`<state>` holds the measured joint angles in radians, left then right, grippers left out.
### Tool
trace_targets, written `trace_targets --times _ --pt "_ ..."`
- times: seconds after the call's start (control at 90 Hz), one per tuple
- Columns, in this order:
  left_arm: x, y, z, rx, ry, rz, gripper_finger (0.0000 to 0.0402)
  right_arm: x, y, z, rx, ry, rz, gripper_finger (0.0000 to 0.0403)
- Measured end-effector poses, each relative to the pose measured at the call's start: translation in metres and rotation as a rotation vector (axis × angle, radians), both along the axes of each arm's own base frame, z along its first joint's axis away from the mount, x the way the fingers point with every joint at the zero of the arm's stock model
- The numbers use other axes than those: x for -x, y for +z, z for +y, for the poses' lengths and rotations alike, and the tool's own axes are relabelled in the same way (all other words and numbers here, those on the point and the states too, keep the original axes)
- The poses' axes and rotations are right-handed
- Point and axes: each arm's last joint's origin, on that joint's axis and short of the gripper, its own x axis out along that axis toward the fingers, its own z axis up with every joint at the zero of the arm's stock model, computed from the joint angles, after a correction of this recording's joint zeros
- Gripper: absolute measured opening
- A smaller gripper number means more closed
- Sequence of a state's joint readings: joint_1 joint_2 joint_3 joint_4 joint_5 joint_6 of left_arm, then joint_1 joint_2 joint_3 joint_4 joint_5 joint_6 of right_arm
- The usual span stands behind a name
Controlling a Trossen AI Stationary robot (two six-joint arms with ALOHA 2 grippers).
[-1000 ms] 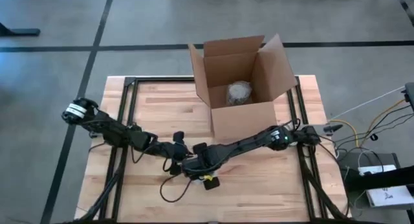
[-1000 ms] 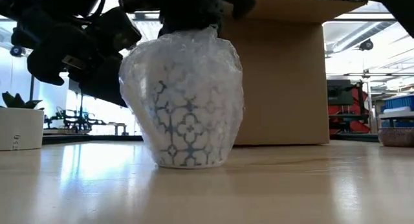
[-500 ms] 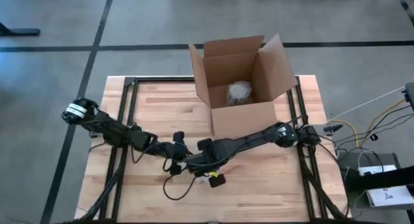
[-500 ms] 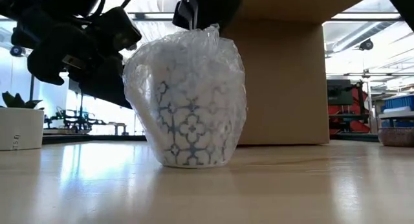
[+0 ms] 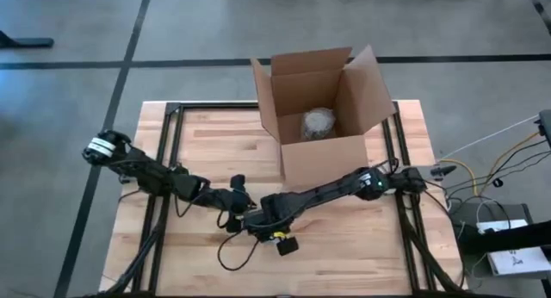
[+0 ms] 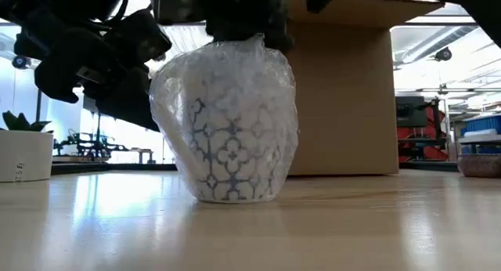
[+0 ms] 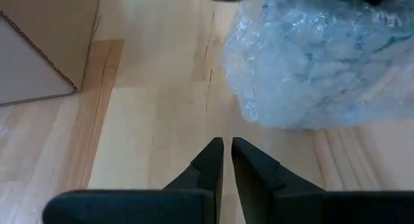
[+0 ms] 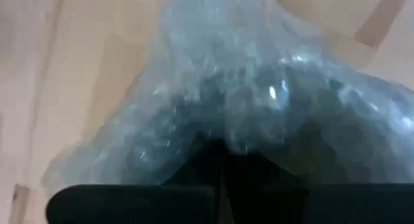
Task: Wrap mug
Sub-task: Wrap the blue patterned mug with the bubble wrap, then put the wrapped blue patterned mug into the cardboard box
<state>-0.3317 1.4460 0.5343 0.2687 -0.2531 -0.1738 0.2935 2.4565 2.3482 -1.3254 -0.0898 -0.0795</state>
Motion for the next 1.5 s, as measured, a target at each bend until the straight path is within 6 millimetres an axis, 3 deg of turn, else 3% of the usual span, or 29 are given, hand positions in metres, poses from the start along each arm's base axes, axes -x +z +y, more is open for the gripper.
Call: trace_targets --times 0.156,0.444,0.622,0.844,0.967,1.111,1.311,1.5 --pt "0.000 0.000 0.000 0.003 0.001 0.000 0.0020 0.002 0.006 0.000 0.004 -0.001 0.003 0.0000" --pt "0.000 0.000 -0.001 0.019 0.002 0.003 0.0020 0.014 0.049 -0.007 0.069 -0.080 -0.060 0.0000" --pt "0.000 0.000 0.000 0.020 0.003 0.002 0.0020 0.019 0.069 -0.008 0.024 -0.125 -0.089 0.0000" --pt "0.000 0.000 0.000 0.020 0.003 0.002 0.0020 0.029 0.070 -0.014 0.042 -0.155 0.016 0.0002" --pt "0.000 0.000 0.000 0.020 0.003 0.002 0.0020 0.034 0.070 -0.024 0.120 -0.252 0.071 0.0028" --pt "0.000 0.000 0.000 0.020 0.004 0.001 0.0020 0.027 0.070 -0.027 0.055 -0.369 0.037 0.0092" --pt "0.000 0.000 0.000 0.015 0.010 0.000 0.0020 0.029 0.071 -0.018 -0.060 -0.168 0.066 0.0175" --pt "-0.001 0.001 0.001 -0.002 0.046 -0.019 0.0020 0.033 0.073 0.009 -0.034 0.137 -0.029 0.0194"
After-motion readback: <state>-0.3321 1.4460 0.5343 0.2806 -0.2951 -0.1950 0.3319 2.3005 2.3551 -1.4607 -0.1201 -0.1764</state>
